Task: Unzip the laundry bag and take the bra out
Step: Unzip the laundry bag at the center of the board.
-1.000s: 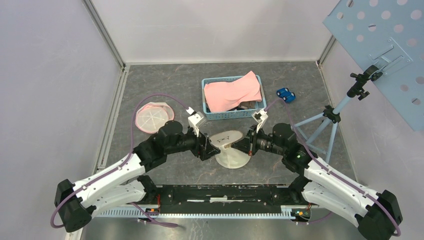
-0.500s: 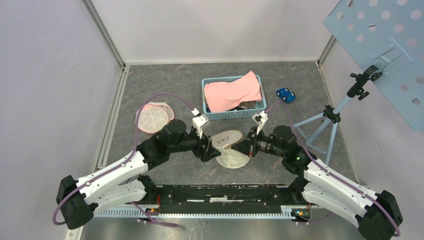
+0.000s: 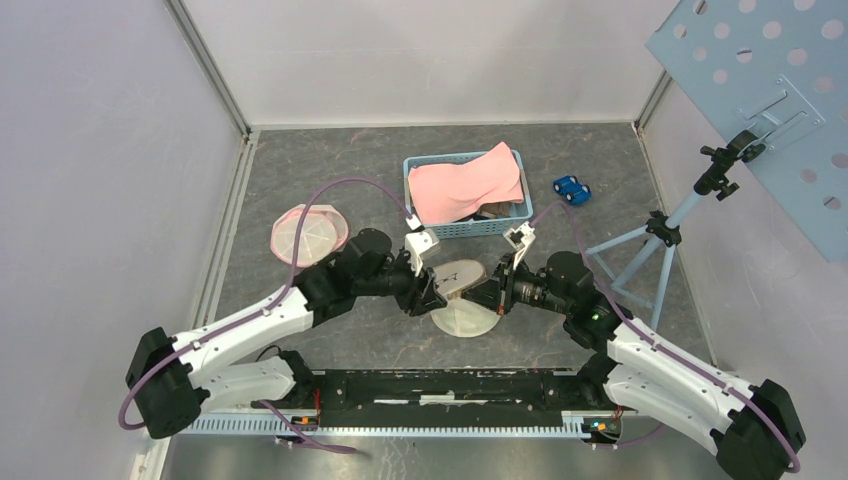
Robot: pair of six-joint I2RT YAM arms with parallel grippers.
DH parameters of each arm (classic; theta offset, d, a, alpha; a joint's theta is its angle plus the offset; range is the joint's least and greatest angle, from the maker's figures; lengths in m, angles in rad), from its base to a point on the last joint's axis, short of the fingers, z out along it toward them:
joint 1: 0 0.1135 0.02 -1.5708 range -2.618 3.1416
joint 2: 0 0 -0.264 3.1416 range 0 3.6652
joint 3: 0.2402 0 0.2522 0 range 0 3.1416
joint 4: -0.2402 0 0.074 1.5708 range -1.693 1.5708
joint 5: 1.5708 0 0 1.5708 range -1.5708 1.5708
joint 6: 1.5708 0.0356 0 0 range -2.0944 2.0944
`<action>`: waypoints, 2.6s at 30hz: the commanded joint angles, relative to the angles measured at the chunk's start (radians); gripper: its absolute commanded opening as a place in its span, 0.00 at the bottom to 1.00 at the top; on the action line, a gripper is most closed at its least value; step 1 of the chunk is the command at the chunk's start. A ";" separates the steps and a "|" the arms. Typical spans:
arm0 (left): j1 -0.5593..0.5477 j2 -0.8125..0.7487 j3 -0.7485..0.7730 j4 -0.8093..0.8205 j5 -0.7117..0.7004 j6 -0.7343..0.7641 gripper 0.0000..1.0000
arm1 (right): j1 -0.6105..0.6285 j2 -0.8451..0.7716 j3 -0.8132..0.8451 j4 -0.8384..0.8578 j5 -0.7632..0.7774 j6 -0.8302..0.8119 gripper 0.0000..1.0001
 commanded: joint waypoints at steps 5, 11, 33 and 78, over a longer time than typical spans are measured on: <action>-0.023 0.051 0.067 0.007 -0.023 0.065 0.49 | -0.003 0.000 -0.004 0.061 -0.019 0.010 0.00; -0.029 0.082 0.088 -0.013 -0.060 0.061 0.42 | -0.004 -0.013 0.002 0.045 0.002 0.011 0.00; -0.023 -0.035 0.088 -0.203 -0.153 0.141 0.24 | -0.040 -0.028 0.062 -0.087 0.056 -0.056 0.00; -0.026 -0.114 0.079 -0.227 -0.166 0.195 0.44 | -0.067 0.033 -0.001 0.076 -0.044 -0.005 0.00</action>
